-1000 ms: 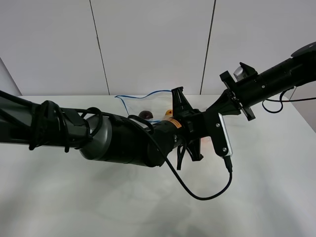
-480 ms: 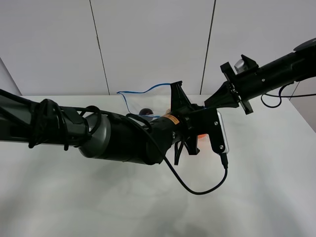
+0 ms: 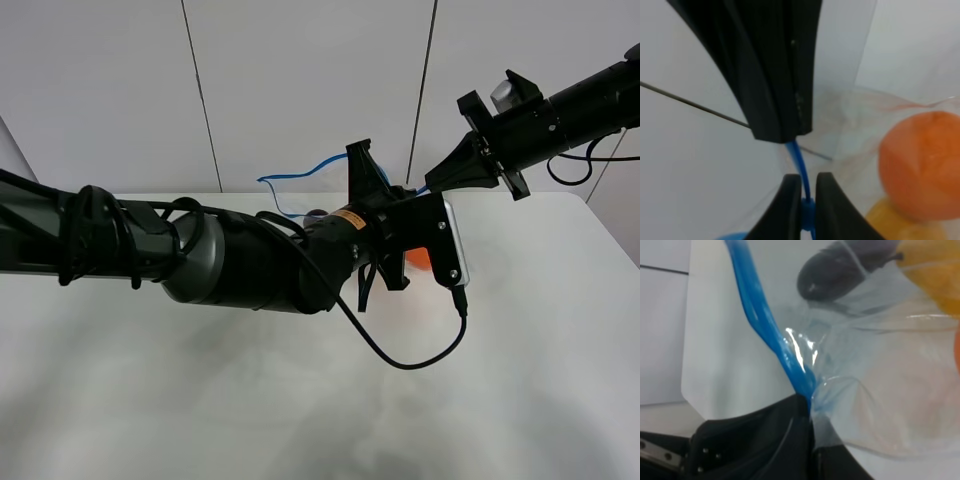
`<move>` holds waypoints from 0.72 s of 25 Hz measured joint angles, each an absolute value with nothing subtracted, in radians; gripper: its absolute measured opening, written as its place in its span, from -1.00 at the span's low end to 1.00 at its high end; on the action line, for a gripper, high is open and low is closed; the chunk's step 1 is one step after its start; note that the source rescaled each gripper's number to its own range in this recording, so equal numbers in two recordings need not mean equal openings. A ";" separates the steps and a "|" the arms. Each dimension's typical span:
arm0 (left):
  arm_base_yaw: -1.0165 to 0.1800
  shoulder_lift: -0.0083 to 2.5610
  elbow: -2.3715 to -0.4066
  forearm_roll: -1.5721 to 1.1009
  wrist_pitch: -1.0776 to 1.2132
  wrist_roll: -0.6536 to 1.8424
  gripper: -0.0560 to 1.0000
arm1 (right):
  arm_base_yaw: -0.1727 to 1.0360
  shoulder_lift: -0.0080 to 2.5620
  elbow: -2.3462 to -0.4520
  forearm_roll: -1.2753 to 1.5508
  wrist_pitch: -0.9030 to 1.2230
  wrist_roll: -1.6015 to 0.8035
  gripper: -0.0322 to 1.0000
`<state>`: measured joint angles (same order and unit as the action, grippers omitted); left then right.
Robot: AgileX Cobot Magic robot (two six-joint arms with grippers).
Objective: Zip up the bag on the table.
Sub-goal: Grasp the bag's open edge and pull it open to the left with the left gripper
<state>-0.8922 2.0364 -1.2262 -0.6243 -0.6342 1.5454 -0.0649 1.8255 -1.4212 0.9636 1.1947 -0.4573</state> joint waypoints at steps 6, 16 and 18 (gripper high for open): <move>-0.857 2.035 -1.232 -0.609 -0.631 1.575 -0.89 | -0.065 1.783 -1.422 0.967 1.178 -0.456 -0.94; -0.841 2.018 -1.292 -0.615 -0.631 1.624 -0.89 | -0.065 1.749 -1.548 0.965 1.202 -0.425 -0.94; -0.831 2.013 -1.303 -0.618 -0.629 1.627 -0.89 | -0.065 1.748 -1.567 0.963 1.205 -0.418 -0.94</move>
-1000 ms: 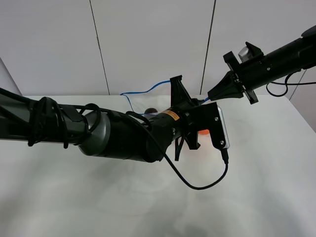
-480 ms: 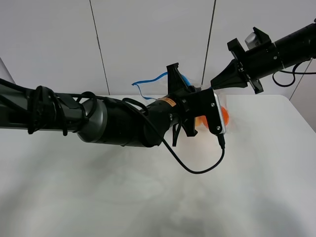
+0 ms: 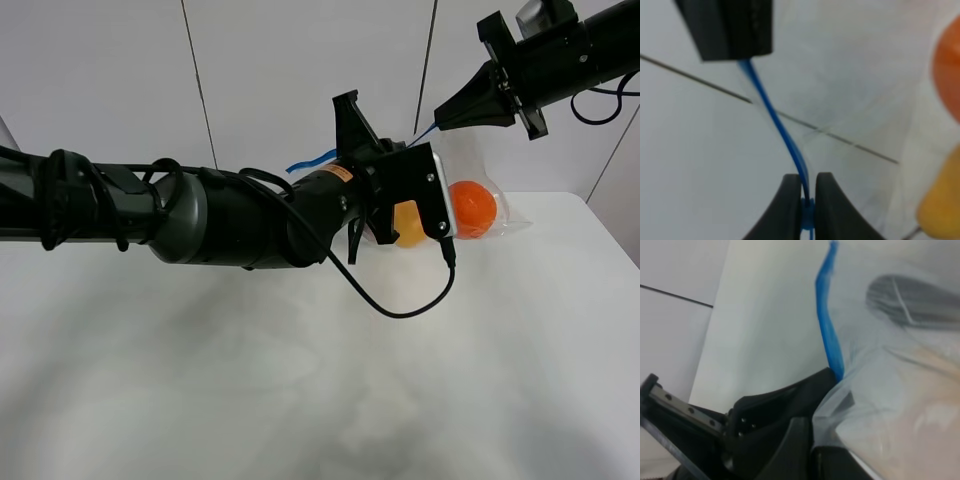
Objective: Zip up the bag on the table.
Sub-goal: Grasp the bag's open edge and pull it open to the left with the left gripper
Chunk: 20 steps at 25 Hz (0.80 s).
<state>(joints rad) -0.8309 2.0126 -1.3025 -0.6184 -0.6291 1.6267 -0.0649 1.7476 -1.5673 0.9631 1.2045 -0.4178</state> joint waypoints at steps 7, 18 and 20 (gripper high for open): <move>-0.761 2.009 -1.313 -0.617 -0.565 1.627 -0.89 | -0.065 1.705 -1.588 0.959 1.205 -0.411 -0.94; -0.702 2.006 -1.314 -0.617 -0.511 1.627 -0.89 | -0.065 1.674 -1.704 0.964 1.213 -0.381 -0.94; -0.693 2.004 -1.314 -0.617 -0.502 1.627 -0.89 | -0.065 1.673 -1.744 0.961 1.220 -0.369 -0.94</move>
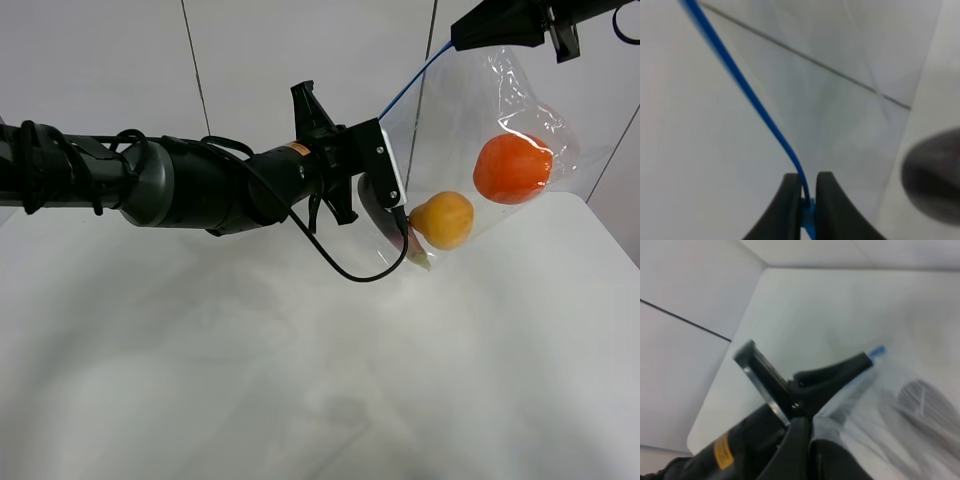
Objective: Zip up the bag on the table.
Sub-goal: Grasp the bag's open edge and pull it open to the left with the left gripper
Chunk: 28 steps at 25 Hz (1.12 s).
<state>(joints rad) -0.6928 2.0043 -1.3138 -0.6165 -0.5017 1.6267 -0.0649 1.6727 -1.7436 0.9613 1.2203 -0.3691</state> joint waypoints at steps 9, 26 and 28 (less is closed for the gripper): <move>-0.642 2.003 -1.316 -0.619 -0.456 1.625 -0.89 | -0.065 1.673 -1.801 0.956 1.232 -0.354 -0.94; -0.484 2.004 -1.320 -0.670 -0.298 1.624 -0.89 | -0.062 1.673 -1.801 0.967 1.232 -0.354 -0.94; -0.477 2.004 -1.320 -0.669 -0.288 1.624 -0.89 | -0.062 1.673 -1.801 0.962 1.232 -0.354 -0.94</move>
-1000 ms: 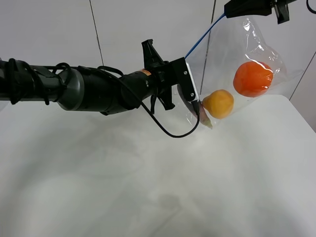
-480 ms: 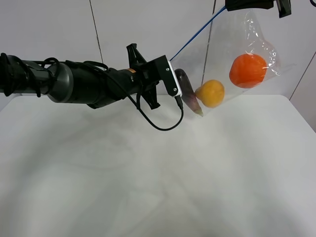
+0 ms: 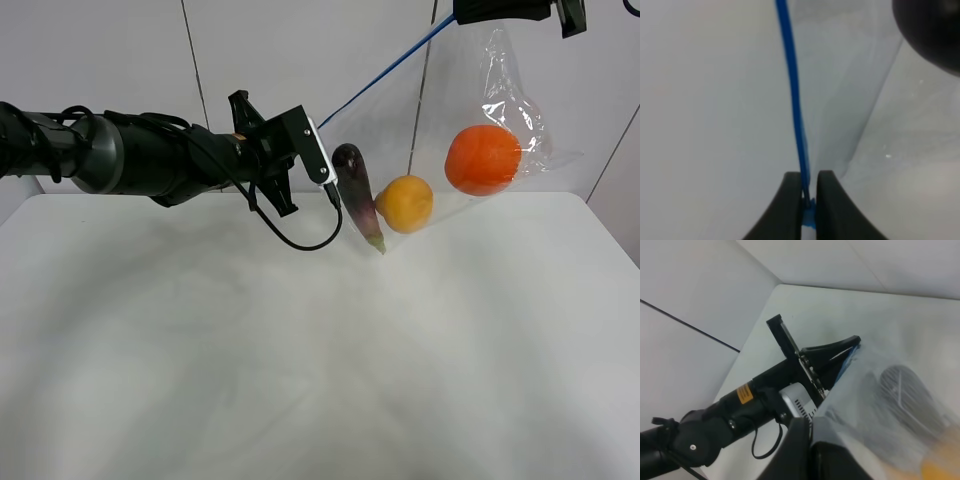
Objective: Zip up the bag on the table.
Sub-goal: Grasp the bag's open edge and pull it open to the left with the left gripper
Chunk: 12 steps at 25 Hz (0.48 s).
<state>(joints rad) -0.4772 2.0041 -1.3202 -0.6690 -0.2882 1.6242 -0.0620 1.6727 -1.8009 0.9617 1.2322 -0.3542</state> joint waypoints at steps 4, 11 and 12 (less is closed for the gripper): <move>-0.474 2.004 -1.324 -0.668 -0.288 1.624 -0.89 | -0.062 1.673 -1.801 0.960 1.232 -0.354 -0.94; -0.473 2.004 -1.324 -0.668 -0.288 1.625 -0.89 | -0.062 1.673 -1.801 0.959 1.232 -0.354 -0.94; -0.472 2.004 -1.324 -0.668 -0.287 1.625 -0.89 | -0.062 1.673 -1.801 0.958 1.232 -0.354 -0.94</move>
